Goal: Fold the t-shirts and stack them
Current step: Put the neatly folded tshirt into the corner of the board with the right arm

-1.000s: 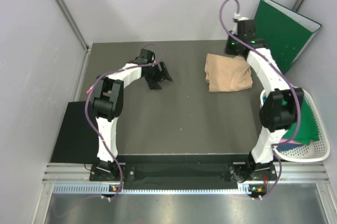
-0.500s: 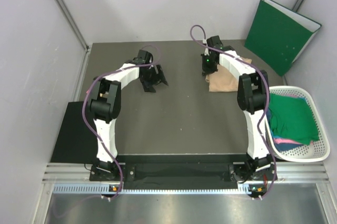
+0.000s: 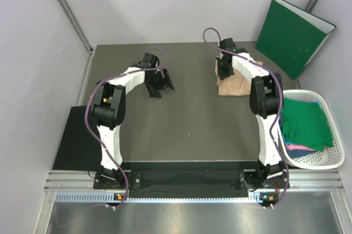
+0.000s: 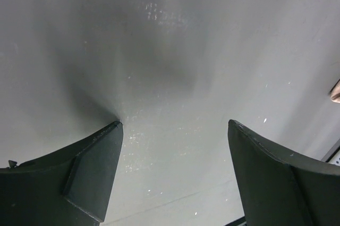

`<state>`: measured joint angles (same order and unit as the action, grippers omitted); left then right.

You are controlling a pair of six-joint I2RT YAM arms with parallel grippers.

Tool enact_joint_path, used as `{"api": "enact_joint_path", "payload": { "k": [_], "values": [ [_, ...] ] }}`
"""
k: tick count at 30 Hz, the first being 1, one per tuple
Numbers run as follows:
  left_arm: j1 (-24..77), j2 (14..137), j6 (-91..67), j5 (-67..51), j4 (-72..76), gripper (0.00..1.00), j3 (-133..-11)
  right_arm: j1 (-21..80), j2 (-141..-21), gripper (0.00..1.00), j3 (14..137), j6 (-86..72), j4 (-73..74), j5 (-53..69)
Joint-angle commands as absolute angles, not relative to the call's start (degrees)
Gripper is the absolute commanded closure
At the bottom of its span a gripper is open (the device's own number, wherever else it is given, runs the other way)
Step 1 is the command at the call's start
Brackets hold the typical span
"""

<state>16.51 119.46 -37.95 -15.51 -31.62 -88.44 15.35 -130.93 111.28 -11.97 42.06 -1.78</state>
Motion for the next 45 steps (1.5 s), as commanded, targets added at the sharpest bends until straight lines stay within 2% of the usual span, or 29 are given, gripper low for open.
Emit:
{"api": "enact_joint_path", "payload": {
  "k": [1, 19, 30, 35, 38, 41, 42, 45],
  "values": [
    [16.3, 117.0, -37.7, -13.9, -32.7, 0.15, -86.9, 12.4, -131.3, 1.00, 110.1, -10.1, 42.9, -8.2],
    [16.4, 117.3, -38.6, -14.3, -32.1, 0.15, -86.7, 1.0, -129.5, 1.00, 107.8, -10.3, 43.2, -13.6],
    [16.3, 117.9, -38.1, -14.4, -32.6, 0.15, -87.6, 0.5, -127.4, 1.00, 107.1, -9.6, 43.9, -17.2],
    [16.4, 117.9, -37.7, -14.7, -32.5, 0.15, -87.8, 0.5, -124.9, 1.00, 105.3, -9.8, 42.2, -14.4],
    [16.4, 117.9, -37.5, -14.7, -32.6, 0.15, -87.9, 0.7, -122.4, 0.94, 105.4, -9.5, 40.9, -9.8],
    [16.3, 117.2, -37.0, -14.7, -32.9, 0.14, -87.8, 1.5, -119.0, 0.83, 105.7, -9.1, 40.1, -6.7],
    [16.4, 117.0, -36.7, -14.7, -32.9, 0.14, -87.8, 1.8, -117.4, 0.72, 106.1, -8.9, 39.7, -5.8],
    [16.4, 115.3, -35.2, -15.0, -32.9, 0.13, -87.4, 2.4, -113.0, 0.54, 106.0, -9.0, 38.5, -2.6]
  ]
}}
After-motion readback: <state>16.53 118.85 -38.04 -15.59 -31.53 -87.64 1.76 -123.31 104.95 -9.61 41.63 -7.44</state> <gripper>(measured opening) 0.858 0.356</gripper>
